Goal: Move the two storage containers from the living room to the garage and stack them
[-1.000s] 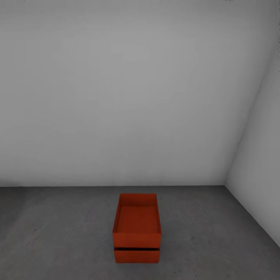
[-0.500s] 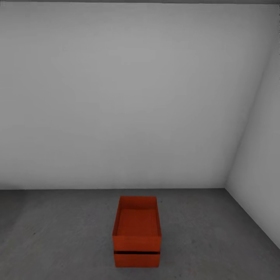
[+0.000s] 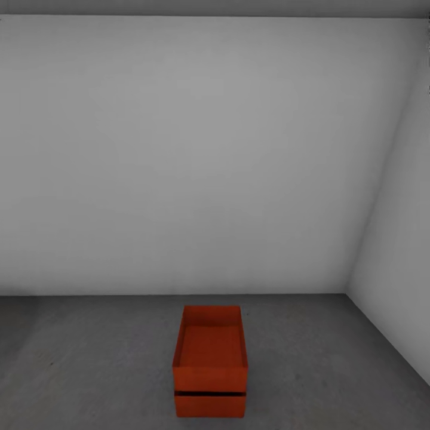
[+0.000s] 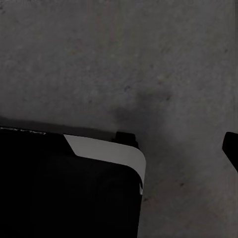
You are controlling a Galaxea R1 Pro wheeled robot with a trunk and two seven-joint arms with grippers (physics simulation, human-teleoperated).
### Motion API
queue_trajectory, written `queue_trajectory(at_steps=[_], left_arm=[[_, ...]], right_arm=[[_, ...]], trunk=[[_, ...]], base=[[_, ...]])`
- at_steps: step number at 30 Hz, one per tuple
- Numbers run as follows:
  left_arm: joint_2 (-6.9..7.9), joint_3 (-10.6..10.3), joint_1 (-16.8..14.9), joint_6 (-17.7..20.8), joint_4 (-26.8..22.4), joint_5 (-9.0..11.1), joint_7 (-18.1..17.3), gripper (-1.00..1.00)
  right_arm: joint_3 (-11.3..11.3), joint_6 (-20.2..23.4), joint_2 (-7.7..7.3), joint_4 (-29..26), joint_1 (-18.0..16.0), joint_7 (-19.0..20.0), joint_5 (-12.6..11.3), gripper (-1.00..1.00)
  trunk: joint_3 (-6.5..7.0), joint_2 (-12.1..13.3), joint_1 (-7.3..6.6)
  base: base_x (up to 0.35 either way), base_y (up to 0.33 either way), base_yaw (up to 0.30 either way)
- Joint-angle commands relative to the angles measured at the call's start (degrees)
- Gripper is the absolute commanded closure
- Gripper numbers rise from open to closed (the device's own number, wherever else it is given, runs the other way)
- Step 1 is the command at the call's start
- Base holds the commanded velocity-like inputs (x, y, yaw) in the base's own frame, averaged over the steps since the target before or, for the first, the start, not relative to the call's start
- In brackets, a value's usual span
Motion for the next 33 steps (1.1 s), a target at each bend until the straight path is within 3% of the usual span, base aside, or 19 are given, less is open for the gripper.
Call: queue_trajectory(at_steps=[1,33], left_arm=[[0.01,-0.5,0.0,0.0,0.0,0.6,-0.2,-1.00],[0.06,-0.5,0.0,0.0,0.0,0.6,-0.2,-1.00]], right_arm=[[0.5,-0.4,0.00,0.2,-0.1,0.0,-0.6,-1.00],[0.5,-0.3,-0.31,0.2,-0.1,0.0,-0.6,-1.00]], trunk=[[0.02,-0.1,0.01],[2.99,-0.1,0.01]], base=[[0.000,0.000,0.000],[0.000,0.000,0.000]])
